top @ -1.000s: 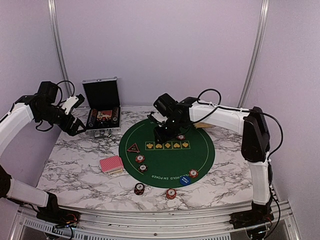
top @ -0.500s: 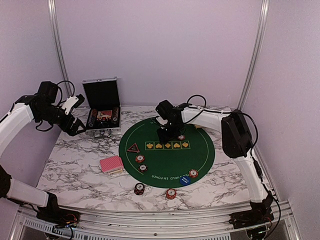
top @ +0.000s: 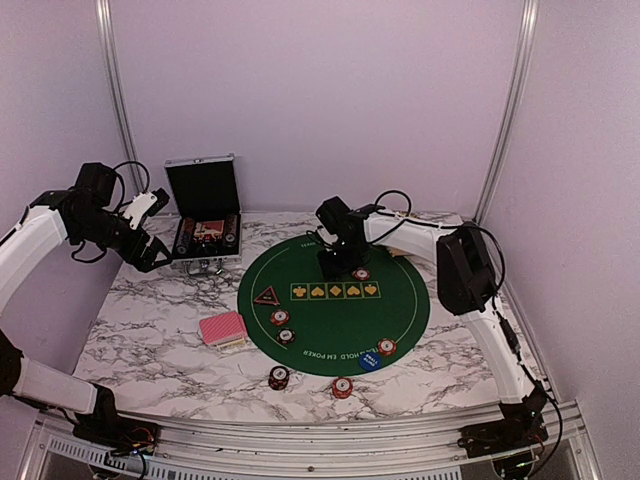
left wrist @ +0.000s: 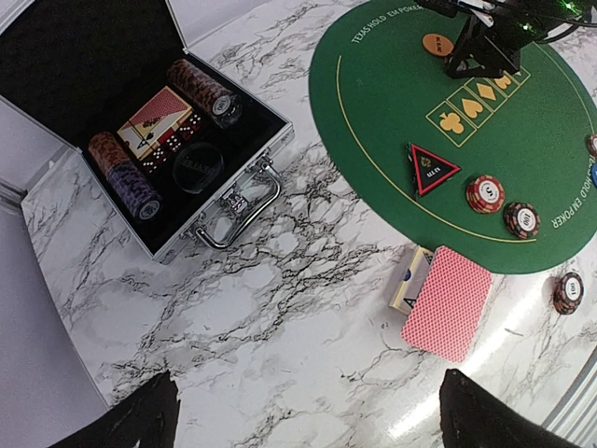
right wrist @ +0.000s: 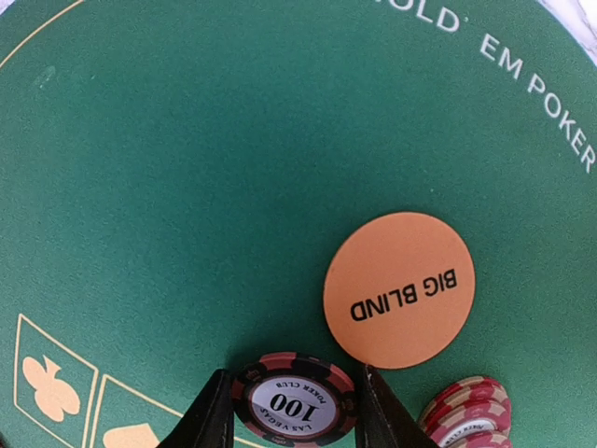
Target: Distribute texas hold em gaming equipment
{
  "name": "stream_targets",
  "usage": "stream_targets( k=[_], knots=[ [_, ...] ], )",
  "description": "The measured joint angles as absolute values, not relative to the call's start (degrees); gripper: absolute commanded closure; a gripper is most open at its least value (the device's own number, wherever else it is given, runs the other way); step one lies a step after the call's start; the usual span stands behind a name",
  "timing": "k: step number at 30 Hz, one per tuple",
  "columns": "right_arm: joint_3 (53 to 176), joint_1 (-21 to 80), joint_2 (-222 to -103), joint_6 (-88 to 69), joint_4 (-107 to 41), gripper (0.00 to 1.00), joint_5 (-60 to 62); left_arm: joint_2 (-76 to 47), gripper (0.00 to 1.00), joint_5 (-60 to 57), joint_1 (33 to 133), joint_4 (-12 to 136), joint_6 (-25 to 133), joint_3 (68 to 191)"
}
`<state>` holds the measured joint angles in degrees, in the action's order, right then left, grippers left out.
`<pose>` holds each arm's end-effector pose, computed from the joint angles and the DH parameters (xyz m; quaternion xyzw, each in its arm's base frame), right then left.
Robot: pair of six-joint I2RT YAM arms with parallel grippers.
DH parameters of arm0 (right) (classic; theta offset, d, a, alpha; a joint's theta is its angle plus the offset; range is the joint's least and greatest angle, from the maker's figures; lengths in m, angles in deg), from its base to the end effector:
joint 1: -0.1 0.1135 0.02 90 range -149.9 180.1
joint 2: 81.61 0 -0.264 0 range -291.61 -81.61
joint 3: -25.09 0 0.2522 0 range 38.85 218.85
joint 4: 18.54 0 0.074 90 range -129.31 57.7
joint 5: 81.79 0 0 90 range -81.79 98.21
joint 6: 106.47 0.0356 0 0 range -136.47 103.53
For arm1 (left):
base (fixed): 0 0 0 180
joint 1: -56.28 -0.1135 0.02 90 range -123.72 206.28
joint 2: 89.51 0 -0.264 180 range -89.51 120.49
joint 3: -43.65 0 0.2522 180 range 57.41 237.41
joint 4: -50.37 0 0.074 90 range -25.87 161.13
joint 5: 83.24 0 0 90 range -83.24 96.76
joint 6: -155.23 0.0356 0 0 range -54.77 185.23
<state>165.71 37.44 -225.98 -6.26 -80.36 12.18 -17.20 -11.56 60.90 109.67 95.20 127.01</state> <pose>0.4241 0.3204 0.1511 -0.2220 0.9512 0.0543 0.2072 0.2573 -0.0320 0.3329 0.3284 0.8639 -0.0679 0.3759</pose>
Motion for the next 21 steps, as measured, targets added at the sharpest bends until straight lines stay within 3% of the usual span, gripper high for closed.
stream_targets(
  k=[9,21],
  knots=[
    [169.7,36.8,-228.5,-6.3,-80.4,0.95,13.0,-17.2,0.01,-11.1,60.9,109.7,95.5,127.0],
    [166.2,37.4,-226.8,-6.5,-78.0,0.84,12.9,-17.2,0.01,-11.1,60.9,109.7,95.5,127.0]
  ],
)
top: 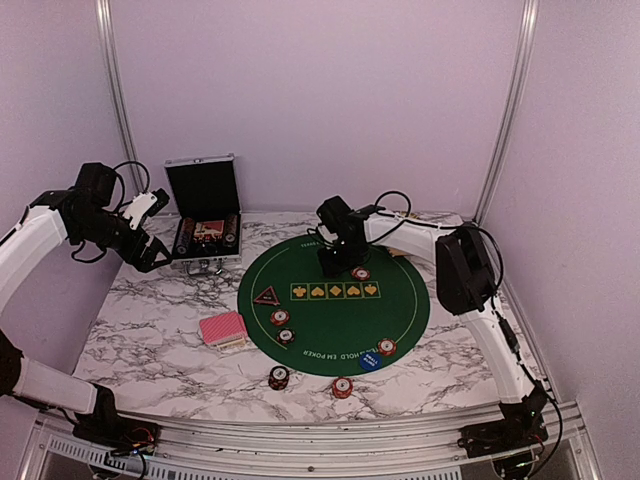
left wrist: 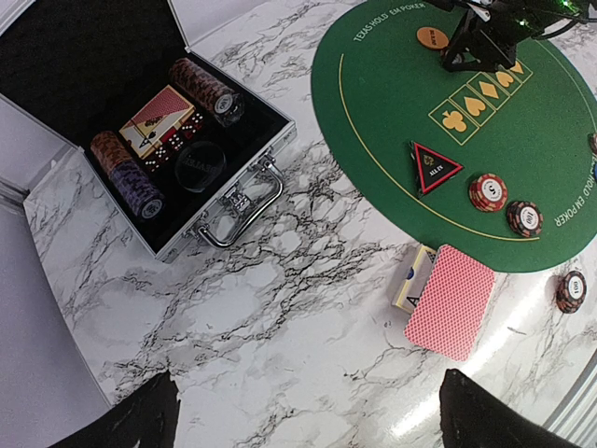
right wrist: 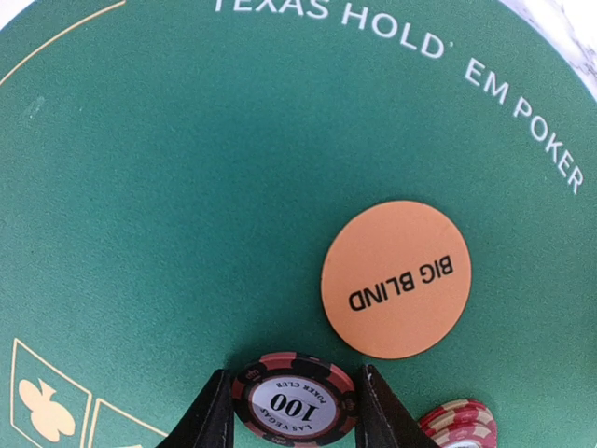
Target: Distribute texas hold em gaming equipment
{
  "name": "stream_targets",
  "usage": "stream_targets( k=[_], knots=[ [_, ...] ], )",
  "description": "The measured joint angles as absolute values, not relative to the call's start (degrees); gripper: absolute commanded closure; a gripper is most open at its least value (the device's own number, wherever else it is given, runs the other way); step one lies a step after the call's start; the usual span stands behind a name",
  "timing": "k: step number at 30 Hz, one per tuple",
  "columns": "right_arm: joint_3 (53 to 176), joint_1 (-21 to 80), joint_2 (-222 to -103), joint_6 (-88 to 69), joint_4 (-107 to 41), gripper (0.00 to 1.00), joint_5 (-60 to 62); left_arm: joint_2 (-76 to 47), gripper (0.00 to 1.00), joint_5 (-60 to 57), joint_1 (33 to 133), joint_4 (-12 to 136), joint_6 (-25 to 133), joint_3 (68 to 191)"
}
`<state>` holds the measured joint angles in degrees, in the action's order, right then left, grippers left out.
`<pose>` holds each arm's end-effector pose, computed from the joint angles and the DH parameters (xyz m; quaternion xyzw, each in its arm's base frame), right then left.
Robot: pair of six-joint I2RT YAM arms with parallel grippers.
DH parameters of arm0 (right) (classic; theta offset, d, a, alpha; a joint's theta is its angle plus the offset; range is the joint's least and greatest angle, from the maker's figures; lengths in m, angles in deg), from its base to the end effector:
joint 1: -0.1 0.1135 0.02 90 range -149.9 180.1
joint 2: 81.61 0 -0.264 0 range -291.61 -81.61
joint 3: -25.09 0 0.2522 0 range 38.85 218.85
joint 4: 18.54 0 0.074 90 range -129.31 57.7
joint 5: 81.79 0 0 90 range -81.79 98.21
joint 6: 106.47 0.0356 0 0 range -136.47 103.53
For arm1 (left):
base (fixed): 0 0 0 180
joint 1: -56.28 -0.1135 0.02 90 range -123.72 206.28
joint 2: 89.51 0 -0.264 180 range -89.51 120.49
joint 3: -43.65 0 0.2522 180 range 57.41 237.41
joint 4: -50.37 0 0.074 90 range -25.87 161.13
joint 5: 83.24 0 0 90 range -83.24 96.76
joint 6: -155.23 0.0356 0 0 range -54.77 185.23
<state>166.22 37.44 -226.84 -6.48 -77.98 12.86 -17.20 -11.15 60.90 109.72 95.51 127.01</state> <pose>0.4289 0.3235 0.1480 -0.2209 0.9473 0.0556 0.2253 0.2573 -0.0318 0.3328 0.3297 0.8640 -0.0638 0.3751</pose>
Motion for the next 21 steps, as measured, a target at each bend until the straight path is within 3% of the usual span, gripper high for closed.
stream_targets(
  k=[5,9,14,21],
  knots=[
    [165.4,37.6,-226.3,-6.5,-77.7,0.73,13.2,-17.2,0.01,-11.1,60.9,109.7,95.5,127.0],
    [165.5,37.6,-226.3,-6.5,-77.8,0.53,13.5,-17.2,0.01,-11.1,60.9,109.7,95.5,127.0],
    [166.5,37.7,-226.3,-6.9,-79.8,0.42,13.9,-17.2,0.01,-11.1,60.9,109.8,95.5,127.0],
    [166.6,38.7,-224.9,-7.6,-82.3,0.35,15.3,-17.2,0.01,-11.1,60.9,109.9,95.5,127.0]
  ],
)
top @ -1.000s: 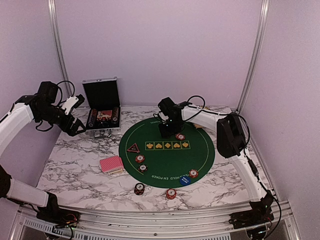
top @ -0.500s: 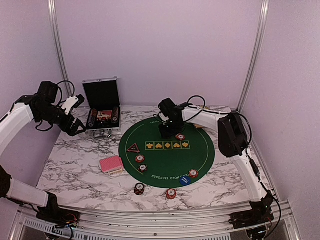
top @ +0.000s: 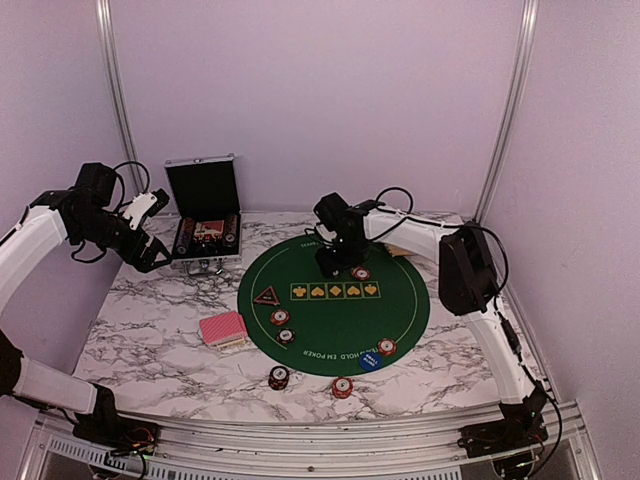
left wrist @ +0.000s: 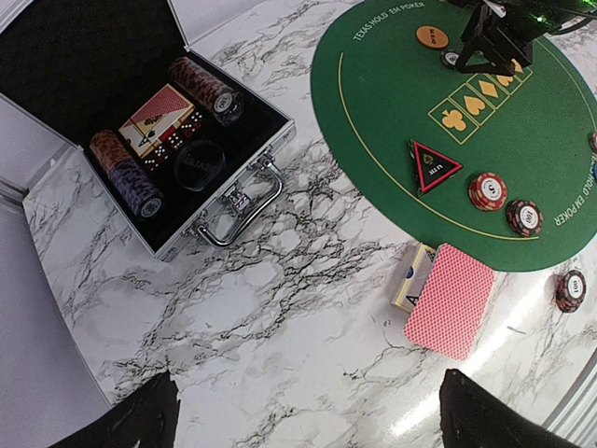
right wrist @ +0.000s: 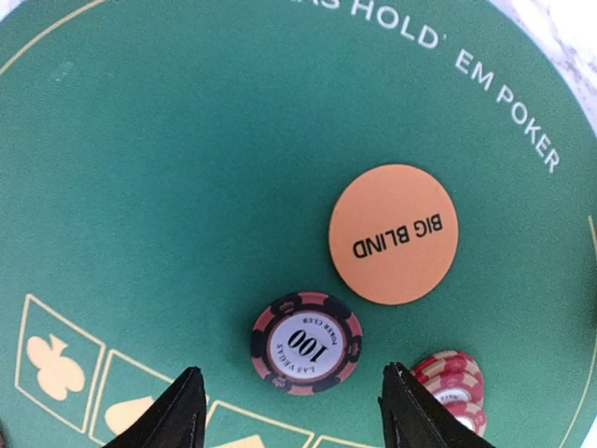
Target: Distribute texas hold em gaming equipment
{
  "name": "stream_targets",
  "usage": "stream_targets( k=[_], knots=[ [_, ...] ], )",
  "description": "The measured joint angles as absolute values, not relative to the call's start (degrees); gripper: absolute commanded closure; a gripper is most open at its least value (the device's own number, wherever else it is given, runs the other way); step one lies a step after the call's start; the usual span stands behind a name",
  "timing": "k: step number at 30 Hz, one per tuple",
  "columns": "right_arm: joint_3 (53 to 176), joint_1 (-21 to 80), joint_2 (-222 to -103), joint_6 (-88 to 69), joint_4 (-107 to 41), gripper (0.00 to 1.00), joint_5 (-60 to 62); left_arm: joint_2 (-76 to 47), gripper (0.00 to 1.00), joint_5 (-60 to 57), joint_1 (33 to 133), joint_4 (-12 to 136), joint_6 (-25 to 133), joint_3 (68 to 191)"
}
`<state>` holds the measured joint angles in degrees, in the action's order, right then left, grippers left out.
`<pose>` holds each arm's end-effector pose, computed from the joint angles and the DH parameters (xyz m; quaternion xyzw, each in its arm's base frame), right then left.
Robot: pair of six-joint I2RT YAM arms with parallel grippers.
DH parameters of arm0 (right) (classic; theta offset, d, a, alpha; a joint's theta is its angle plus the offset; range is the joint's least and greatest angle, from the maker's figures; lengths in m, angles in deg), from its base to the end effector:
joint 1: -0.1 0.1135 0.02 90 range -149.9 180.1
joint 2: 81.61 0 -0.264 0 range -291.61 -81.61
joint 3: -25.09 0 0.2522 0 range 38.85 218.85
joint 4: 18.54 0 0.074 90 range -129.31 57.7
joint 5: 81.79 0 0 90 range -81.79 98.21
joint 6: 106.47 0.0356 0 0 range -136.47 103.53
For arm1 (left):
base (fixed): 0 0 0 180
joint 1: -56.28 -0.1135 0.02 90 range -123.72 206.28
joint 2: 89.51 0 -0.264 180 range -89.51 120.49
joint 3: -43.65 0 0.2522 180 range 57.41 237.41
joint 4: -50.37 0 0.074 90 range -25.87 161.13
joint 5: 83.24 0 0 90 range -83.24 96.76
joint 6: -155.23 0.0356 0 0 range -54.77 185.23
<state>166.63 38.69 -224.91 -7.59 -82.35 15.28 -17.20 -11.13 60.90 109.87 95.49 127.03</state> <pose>0.4162 0.3265 0.1640 -0.2375 0.9462 0.0298 0.2176 0.2571 -0.0318 0.3327 0.3294 0.8646 -0.0640 0.3741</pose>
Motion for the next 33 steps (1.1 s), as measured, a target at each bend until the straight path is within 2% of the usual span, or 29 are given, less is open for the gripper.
stream_targets(
  k=[5,14,22,33],
  knots=[
    [162.8,42.4,-217.3,-8.5,-82.7,0.30,17.1,-17.2,0.01,-11.1,60.9,109.9,95.5,127.0],
    [143.9,57.5,-199.6,-8.8,-79.4,0.21,14.2,-17.2,0.01,-11.1,60.9,109.9,95.5,127.0],
    [136.3,67.0,-198.9,-6.8,-79.1,0.21,7.4,-17.2,0.01,-11.1,60.9,110.0,95.5,127.0],
    [135.9,69.1,-204.3,-6.5,-76.4,0.24,1.6,-17.9,0.01,-10.9,60.9,110.6,95.6,127.0]
  ],
)
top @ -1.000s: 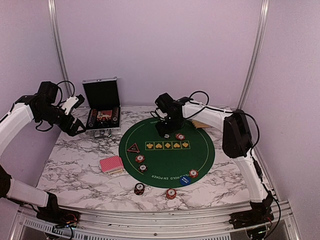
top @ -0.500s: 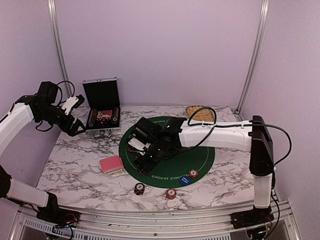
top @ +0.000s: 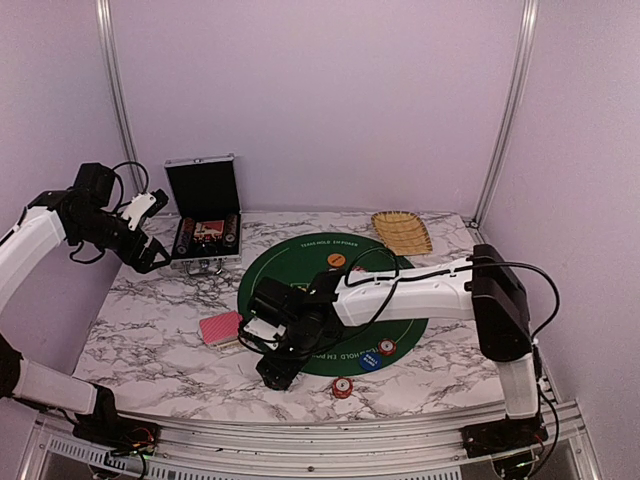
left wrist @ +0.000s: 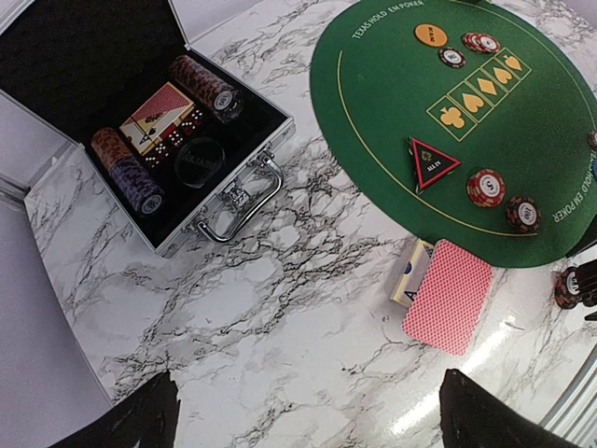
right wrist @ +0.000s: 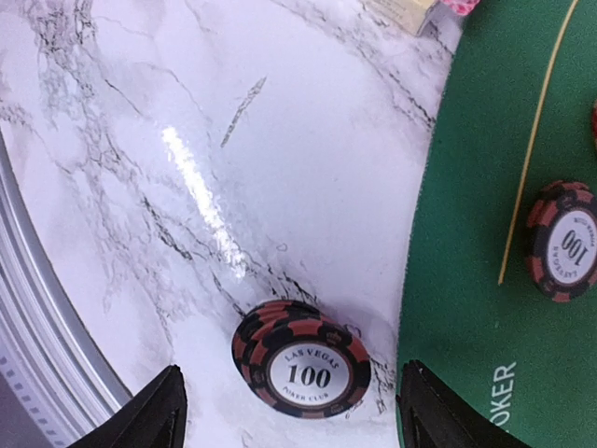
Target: Distribute texas hold em gaming equipment
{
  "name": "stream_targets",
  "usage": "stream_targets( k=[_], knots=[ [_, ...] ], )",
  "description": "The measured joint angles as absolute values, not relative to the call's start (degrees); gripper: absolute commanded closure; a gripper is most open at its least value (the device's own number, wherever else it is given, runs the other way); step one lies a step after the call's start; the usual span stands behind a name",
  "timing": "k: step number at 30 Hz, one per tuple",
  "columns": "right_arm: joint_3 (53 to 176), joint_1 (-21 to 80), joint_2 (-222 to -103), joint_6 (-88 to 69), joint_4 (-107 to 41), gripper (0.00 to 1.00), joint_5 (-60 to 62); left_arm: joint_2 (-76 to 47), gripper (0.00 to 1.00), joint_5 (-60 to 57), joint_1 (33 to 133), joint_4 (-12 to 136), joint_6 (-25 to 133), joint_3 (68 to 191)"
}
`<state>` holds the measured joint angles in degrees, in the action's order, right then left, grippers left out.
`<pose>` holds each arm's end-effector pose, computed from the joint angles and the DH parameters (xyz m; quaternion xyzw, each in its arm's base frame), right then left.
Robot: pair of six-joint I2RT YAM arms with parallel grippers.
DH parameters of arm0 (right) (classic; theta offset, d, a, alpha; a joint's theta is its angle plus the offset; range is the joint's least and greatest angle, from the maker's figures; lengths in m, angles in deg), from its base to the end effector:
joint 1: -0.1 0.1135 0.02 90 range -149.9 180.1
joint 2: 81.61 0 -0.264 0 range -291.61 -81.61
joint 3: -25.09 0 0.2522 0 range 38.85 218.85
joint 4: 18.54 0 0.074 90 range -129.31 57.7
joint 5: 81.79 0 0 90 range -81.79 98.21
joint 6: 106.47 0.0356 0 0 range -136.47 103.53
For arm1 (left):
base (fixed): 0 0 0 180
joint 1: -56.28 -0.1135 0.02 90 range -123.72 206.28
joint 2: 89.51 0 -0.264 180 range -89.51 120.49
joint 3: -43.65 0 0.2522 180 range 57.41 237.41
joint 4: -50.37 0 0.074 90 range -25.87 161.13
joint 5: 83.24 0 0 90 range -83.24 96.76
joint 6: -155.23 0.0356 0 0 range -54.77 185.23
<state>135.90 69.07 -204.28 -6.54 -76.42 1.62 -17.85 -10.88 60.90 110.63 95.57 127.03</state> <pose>0.1567 0.4189 0.1813 -0.4930 0.8502 0.1553 0.0996 0.2536 -0.0313 0.3344 0.3294 0.8652 -0.0620 0.3729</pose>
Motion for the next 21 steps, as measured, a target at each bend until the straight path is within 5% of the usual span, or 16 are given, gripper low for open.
stream_targets(
  k=[21],
  knots=[
    [137.7,69.1,-208.1,-7.3,-76.4,0.54,1.8,-18.2,0.01,-10.9,60.9,110.8,95.9,127.0]
  ],
)
